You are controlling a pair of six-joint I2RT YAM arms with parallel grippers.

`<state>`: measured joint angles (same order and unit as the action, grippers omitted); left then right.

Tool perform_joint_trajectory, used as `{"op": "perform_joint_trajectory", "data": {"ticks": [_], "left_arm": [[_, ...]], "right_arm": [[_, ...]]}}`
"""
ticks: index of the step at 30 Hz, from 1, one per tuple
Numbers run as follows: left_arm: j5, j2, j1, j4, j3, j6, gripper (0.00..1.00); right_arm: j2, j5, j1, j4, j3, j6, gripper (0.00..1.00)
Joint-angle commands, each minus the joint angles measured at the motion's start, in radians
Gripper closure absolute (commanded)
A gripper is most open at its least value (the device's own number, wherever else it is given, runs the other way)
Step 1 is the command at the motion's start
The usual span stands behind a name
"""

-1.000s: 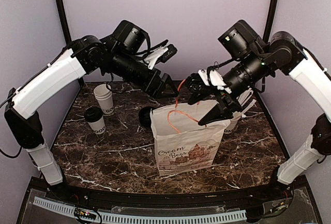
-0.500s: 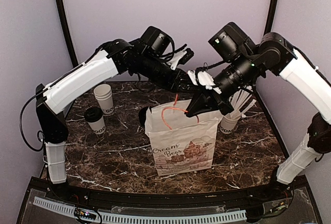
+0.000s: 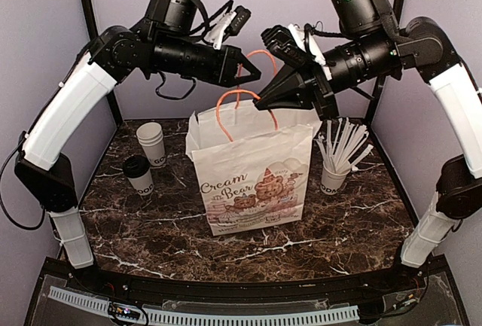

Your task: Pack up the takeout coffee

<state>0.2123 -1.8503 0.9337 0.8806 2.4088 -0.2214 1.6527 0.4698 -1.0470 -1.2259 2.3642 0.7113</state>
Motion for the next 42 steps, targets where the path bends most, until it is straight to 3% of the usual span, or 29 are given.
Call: {"op": "perform_joint_trajectory", "data": {"ticks": [1,40,42], "left_arm": [[-0.056,0.06,-0.011,-0.044,0.033,0.025,1.0],[-0.148,0.086,-0.016,0.015,-0.034,0.065,1.0],[-0.152,0.084,-0.015,0.017,-0.039,0.073,0.92]], "right_arm": [[0.037,-0.017,-0.018,0.059,0.073,-0.021,1.0],[0.084,-0.103,-0.049,0.087,0.05,-0.01,1.0],[0.086,-0.112,-0.048,0.089,0.046,-0.007,1.0]]}}
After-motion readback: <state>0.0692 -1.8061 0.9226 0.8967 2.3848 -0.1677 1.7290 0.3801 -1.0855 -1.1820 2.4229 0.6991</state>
